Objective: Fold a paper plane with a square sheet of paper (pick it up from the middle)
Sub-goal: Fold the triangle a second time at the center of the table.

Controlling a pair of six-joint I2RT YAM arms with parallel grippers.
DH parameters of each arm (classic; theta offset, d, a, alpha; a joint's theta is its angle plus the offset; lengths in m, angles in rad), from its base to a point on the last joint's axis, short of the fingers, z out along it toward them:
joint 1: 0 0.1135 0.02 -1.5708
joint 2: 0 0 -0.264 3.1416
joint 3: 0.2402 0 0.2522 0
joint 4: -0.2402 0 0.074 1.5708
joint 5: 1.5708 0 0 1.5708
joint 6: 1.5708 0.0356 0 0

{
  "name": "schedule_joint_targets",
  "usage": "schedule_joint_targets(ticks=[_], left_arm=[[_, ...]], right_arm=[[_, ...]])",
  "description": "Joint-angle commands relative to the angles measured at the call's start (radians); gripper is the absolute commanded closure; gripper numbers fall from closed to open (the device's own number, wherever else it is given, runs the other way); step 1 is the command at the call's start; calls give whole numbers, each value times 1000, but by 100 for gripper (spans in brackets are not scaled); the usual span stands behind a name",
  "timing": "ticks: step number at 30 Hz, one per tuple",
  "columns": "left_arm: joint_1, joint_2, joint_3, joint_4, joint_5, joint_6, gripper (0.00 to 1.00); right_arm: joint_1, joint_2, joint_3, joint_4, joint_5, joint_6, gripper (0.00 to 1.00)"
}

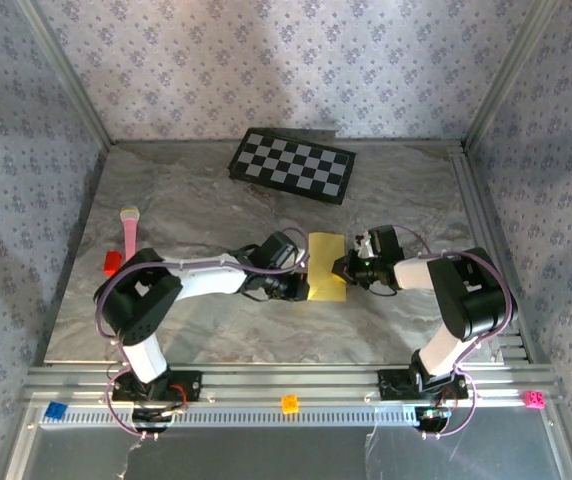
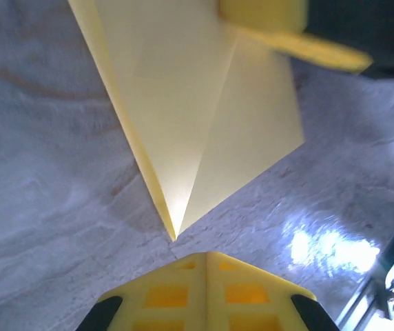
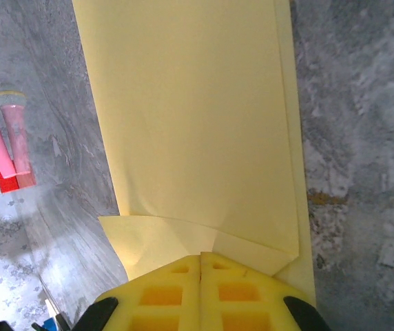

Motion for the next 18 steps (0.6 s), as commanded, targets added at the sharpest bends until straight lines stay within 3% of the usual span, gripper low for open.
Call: schedule_joint_targets(ticks=[1, 8, 18], left_arm=[[55, 6, 71, 14, 18, 13, 95], [72, 173, 257, -64, 52, 71, 94], [69, 306, 310, -118, -8, 96, 94]], right_arm=[[-8, 27, -14, -90, 50, -30, 100], [-4, 23, -1, -102, 39, -40, 100], [3, -1, 19, -110, 25, -40, 100]])
